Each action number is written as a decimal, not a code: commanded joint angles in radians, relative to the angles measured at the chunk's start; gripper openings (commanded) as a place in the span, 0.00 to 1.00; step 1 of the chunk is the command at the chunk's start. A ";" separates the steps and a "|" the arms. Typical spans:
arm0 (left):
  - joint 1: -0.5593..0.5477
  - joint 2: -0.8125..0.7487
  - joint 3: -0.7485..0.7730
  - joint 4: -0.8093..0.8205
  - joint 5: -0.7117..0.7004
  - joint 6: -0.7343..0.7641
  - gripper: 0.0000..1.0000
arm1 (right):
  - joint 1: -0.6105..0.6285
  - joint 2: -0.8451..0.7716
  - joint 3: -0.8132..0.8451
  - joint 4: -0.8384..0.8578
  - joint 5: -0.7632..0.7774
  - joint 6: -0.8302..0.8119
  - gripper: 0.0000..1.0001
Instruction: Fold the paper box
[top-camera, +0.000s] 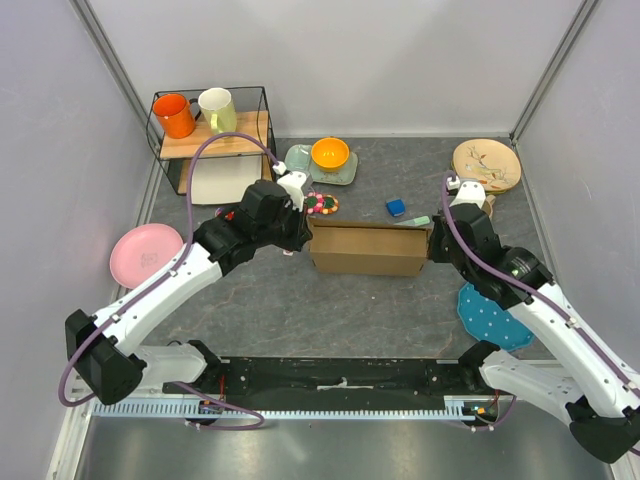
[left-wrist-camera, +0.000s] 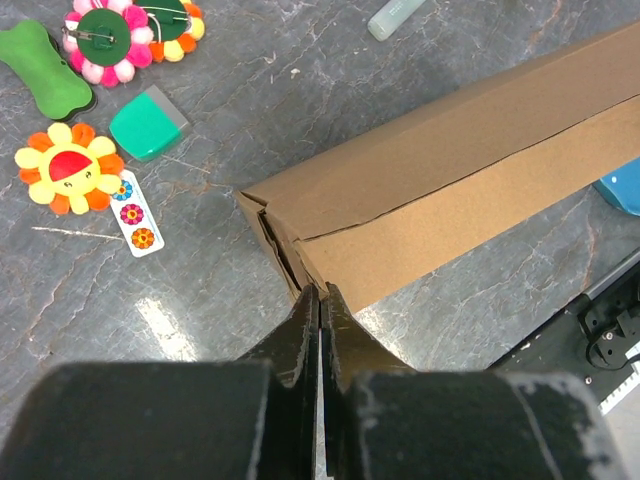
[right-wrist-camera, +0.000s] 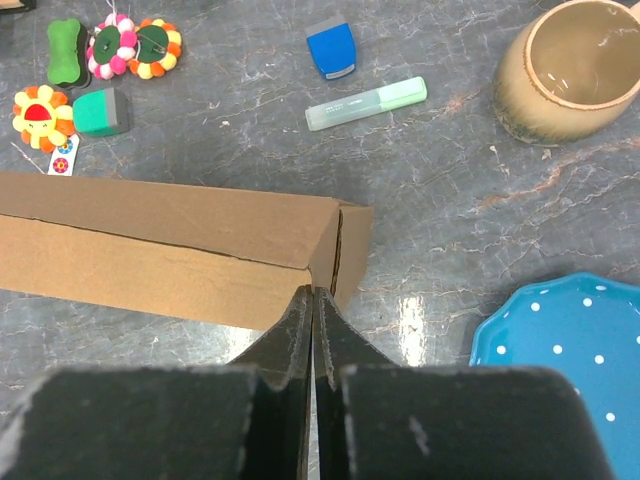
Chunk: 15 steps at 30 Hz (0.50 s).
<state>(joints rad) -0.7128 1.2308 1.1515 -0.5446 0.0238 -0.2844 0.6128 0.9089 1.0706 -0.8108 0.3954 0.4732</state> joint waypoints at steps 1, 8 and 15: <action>0.009 0.019 0.036 0.028 0.057 0.022 0.02 | 0.004 0.010 0.026 0.044 0.014 -0.007 0.03; 0.018 0.024 0.021 0.043 0.042 0.022 0.36 | 0.004 0.022 0.029 0.051 0.013 -0.010 0.04; 0.024 0.030 -0.001 0.074 0.019 0.039 0.36 | 0.004 0.028 0.019 0.056 0.011 -0.010 0.04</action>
<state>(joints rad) -0.6956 1.2560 1.1511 -0.5228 0.0471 -0.2787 0.6132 0.9379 1.0706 -0.8074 0.3992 0.4706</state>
